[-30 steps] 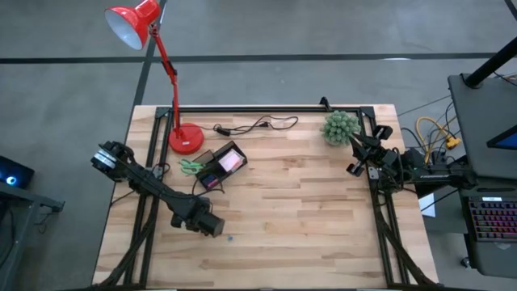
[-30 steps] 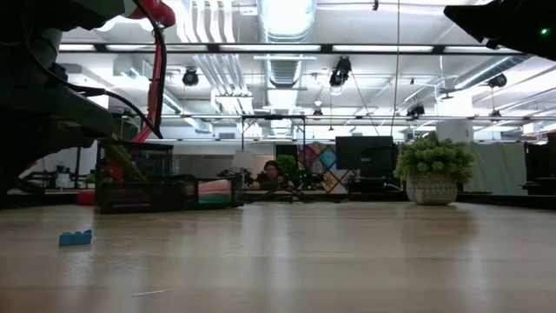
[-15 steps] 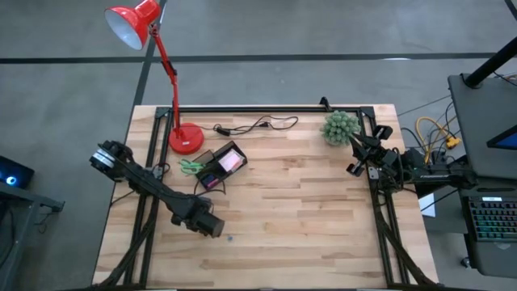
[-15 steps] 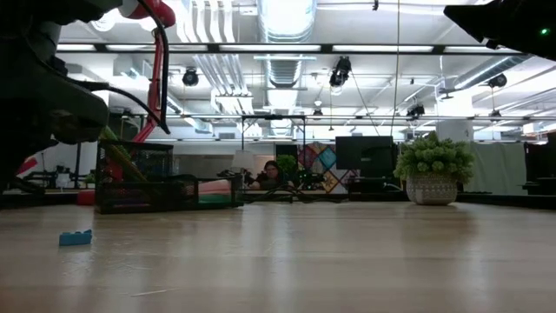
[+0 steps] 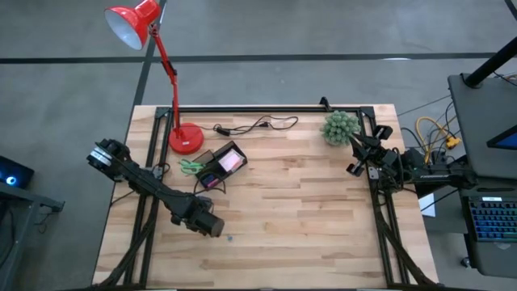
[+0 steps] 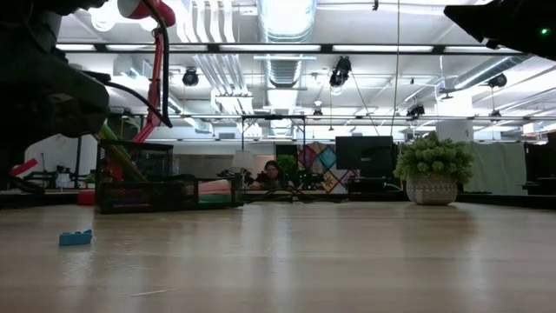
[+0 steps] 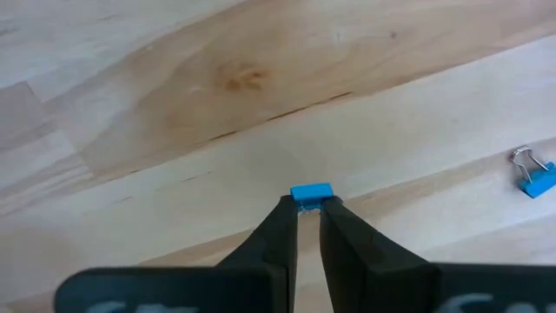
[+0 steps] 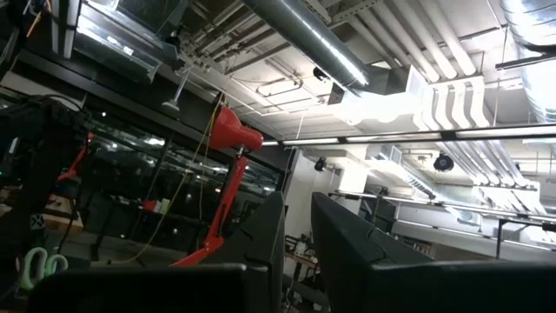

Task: Pick and place office supplies into organizer
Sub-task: Put the left blue binder clip into the desk organizer

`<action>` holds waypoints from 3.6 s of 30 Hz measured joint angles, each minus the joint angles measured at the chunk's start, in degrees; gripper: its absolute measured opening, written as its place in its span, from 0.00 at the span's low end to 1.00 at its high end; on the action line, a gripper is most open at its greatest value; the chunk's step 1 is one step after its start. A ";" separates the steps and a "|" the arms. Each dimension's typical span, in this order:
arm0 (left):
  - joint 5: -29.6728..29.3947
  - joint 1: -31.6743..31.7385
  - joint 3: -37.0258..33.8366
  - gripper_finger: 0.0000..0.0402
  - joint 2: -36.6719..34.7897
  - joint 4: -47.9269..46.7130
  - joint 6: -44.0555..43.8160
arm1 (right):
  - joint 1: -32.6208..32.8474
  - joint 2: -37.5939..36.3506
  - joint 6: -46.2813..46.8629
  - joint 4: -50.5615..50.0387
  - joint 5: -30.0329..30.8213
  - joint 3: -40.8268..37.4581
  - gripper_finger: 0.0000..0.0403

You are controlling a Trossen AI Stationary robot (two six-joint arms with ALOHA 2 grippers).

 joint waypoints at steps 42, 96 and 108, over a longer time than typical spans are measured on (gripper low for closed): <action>-25.81 13.42 0.78 0.04 -7.49 0.03 23.40 | 0.00 -0.02 -0.01 0.11 0.00 -0.01 0.13; -31.65 23.21 1.24 0.04 -7.44 -0.22 65.25 | 0.00 -0.02 -0.47 0.07 0.00 0.01 0.13; -33.71 23.21 0.51 0.04 -7.42 -0.59 75.23 | 0.01 -0.02 -0.60 0.07 0.00 -0.01 0.13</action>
